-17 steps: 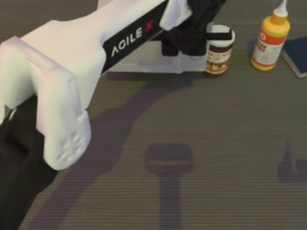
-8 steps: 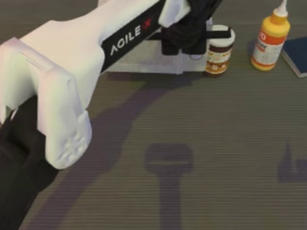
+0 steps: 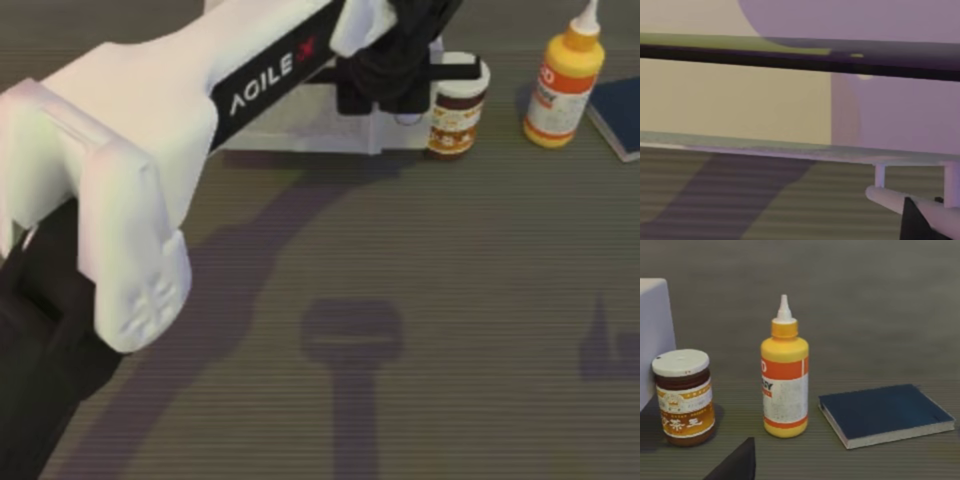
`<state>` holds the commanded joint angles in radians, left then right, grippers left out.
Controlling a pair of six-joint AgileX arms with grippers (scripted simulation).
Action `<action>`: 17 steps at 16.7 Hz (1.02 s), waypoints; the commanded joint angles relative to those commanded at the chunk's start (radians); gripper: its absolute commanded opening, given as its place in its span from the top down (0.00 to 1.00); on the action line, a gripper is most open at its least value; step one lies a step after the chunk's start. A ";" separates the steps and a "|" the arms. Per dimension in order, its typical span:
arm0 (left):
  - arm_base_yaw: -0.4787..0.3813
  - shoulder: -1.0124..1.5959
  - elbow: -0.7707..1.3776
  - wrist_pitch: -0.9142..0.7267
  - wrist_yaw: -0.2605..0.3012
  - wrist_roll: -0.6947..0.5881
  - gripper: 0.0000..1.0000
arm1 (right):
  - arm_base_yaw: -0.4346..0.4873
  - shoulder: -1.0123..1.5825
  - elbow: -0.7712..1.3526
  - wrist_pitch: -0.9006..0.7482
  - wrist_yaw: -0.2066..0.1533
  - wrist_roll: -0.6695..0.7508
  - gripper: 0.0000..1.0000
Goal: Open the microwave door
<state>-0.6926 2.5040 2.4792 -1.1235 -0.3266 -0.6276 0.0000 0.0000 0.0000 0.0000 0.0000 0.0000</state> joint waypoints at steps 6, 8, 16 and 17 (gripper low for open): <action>0.000 0.000 0.000 0.000 0.000 0.000 1.00 | 0.000 0.000 0.000 0.000 0.000 0.000 0.00; 0.000 0.000 0.000 0.000 0.000 0.000 1.00 | 0.000 0.000 0.000 0.000 0.000 0.000 0.00; -0.004 -0.042 -0.078 0.045 0.011 0.021 1.00 | 0.000 0.000 0.000 0.000 0.000 0.000 0.00; -0.002 -0.055 -0.101 0.058 0.013 0.028 1.00 | 0.000 0.000 0.000 0.000 0.000 0.000 0.00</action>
<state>-0.6945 2.4487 2.3785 -1.0658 -0.3138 -0.5999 0.0000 0.0000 0.0000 0.0000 0.0000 0.0000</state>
